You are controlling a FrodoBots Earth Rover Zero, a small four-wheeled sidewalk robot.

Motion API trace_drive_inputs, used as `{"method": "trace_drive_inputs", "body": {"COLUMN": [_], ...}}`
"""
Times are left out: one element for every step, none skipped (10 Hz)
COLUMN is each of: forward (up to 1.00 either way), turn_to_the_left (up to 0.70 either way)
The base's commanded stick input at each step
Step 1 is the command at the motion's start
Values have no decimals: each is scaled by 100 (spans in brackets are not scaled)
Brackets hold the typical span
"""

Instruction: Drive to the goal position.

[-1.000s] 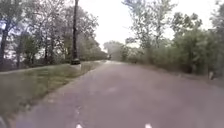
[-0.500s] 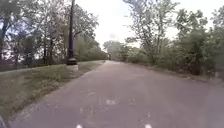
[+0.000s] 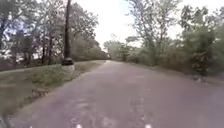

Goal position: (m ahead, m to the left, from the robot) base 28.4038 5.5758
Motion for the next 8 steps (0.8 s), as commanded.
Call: {"method": "trace_drive_inputs", "body": {"forward": [100, 100, 100, 100, 100, 100, 100, 100], "turn_to_the_left": [0, 0, 0, 0, 0, 0, 0, 0]}}
